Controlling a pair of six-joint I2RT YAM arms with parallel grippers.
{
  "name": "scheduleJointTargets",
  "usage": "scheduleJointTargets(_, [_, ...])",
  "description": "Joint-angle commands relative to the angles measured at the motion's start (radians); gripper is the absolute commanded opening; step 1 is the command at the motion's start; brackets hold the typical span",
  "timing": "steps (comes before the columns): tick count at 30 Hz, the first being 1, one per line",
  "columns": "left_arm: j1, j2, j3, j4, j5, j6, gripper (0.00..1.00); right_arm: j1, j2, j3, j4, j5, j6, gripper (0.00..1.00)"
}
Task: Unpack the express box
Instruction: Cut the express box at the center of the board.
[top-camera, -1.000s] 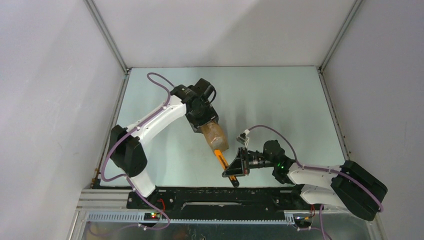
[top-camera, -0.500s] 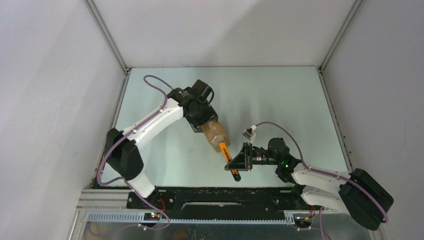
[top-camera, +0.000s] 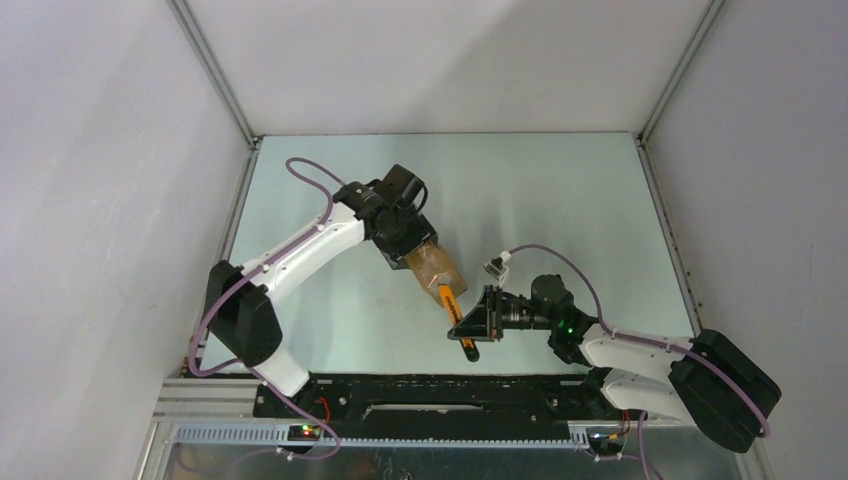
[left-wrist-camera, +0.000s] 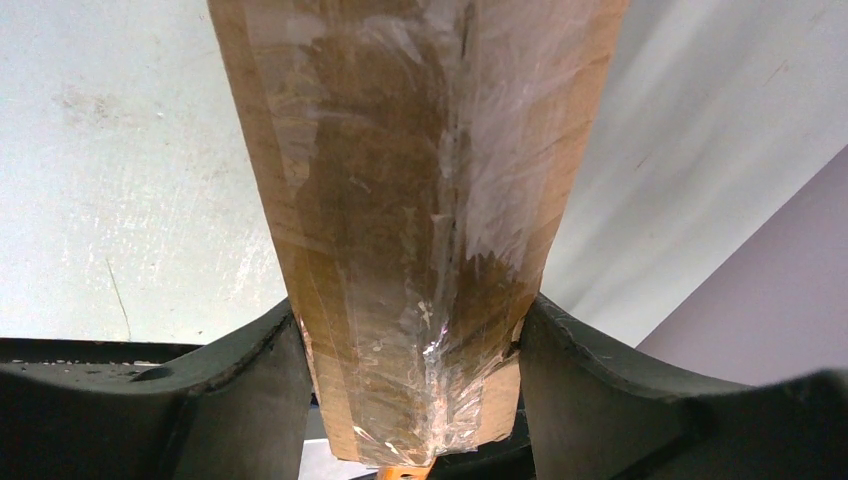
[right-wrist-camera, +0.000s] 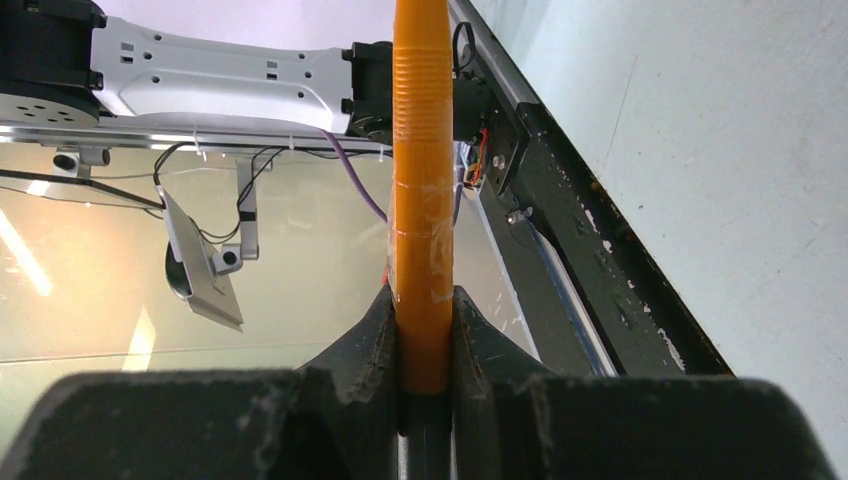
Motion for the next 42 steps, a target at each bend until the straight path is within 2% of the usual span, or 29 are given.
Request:
scheduleJointTargets(1, [-0.006,-0.054,-0.016,0.033,0.020,-0.022,0.46,0.003,0.007,0.015,0.067,0.018,-0.001,0.00])
scheduleJointTargets(33, [-0.004,-0.059,-0.062,0.054,0.020,-0.026,0.45,0.000,-0.095,0.006,-0.015,0.032,-0.014,0.00])
scheduleJointTargets(42, [-0.005,-0.068,-0.062,0.056,0.025,-0.026,0.45,0.002,-0.019,0.007,0.053,0.023,0.001,0.00])
